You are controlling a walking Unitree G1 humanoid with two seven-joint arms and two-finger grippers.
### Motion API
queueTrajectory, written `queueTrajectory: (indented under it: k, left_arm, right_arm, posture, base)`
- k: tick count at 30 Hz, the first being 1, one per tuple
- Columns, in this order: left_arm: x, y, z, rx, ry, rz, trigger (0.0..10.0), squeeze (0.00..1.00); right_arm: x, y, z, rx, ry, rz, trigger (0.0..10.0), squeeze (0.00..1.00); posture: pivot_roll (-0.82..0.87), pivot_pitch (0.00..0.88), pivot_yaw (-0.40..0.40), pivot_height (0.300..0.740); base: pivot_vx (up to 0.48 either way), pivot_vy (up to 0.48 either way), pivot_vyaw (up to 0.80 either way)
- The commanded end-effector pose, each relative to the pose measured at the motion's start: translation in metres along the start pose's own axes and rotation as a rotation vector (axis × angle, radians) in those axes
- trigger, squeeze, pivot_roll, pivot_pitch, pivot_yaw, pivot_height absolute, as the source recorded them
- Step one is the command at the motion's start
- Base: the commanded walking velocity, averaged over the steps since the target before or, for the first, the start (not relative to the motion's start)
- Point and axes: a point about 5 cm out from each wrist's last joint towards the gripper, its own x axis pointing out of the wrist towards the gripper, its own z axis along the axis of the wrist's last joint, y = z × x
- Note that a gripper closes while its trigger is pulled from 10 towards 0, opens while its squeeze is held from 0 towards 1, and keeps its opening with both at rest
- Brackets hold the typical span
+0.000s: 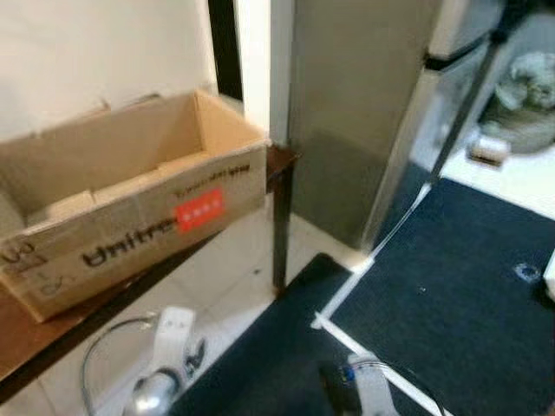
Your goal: Picking trash to rubbish bin
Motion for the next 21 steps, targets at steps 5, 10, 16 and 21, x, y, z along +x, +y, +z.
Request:
queueTrajectory:
  k: [5, 10, 16, 21]
  left_arm:
    - [-0.0032, 0.0022, -0.0096, -0.013, 0.045, 0.026, 10.0, 0.0]
    - [-0.0022, 0.003, -0.0077, -0.023, 0.041, 0.034, 10.0, 0.0]
    - [-0.0018, 0.003, -0.0076, -0.03, 0.041, 0.042, 10.0, 0.0]
    - [-0.0017, 0.0022, -0.0076, -0.032, 0.041, 0.045, 10.0, 0.0]
  right_arm:
    - [-0.0004, 0.0007, -0.0045, -0.008, 0.019, 0.006, 10.0, 0.0]
    - [-0.0001, 0.0007, -0.0022, -0.013, 0.013, 0.008, 10.0, 0.0]
    - [0.0001, 0.0005, -0.0007, -0.027, 0.01, 0.011, 10.0, 0.0]
    - [0.0003, -0.0003, 0.0008, -0.045, 0.008, 0.016, 10.0, 0.0]
  posture:
    - [-0.02, 0.048, 0.021, 0.74]
    - [-0.02, 0.051, 0.02, 0.74]
    - [-0.02, 0.052, 0.016, 0.74]
    - [-0.02, 0.057, -0.001, 0.74]
  base:
    - [0.0, 0.0, 0.8]
    - [0.0, 0.0, 0.8]
    - [0.0, 0.0, 0.8]
    - [0.0, 0.0, 0.8]
